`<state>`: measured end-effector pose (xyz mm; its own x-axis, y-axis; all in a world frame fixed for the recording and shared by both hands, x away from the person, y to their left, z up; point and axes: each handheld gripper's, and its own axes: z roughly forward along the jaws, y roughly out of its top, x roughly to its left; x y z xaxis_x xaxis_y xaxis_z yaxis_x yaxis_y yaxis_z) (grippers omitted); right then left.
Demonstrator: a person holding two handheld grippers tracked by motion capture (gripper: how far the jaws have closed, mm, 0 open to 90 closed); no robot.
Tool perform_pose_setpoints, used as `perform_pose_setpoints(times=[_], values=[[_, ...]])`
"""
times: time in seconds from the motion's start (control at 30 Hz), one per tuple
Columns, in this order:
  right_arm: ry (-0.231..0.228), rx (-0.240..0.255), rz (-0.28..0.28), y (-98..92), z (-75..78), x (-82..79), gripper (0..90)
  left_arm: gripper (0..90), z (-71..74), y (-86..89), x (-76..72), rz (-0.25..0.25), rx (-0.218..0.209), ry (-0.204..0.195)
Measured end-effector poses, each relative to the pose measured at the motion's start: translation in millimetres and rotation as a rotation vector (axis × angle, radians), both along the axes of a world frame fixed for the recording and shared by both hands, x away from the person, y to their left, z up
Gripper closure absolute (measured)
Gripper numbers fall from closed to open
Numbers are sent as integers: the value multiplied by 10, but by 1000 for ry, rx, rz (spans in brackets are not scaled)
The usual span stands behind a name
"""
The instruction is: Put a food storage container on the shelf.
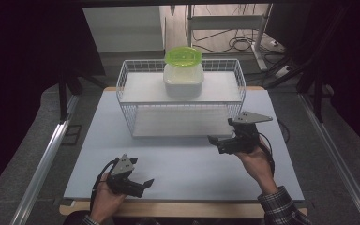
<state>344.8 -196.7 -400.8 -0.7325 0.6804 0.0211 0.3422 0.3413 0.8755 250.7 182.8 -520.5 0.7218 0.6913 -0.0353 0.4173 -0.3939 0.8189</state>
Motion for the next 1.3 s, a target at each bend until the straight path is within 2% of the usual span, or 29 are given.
perform_pose_setpoints(times=[0.4,0.67,1.3], values=[[5,-27,-10,-64,-157,-87,9,9,3,5,-1,2,-3,2],[-3,-47,-8,-101,-335,-147,9,10,4,5,-3,1,-2,3],[26,-79,-35,-303,-629,-266,9,11,-2,-5,-1,-1,5,7]])
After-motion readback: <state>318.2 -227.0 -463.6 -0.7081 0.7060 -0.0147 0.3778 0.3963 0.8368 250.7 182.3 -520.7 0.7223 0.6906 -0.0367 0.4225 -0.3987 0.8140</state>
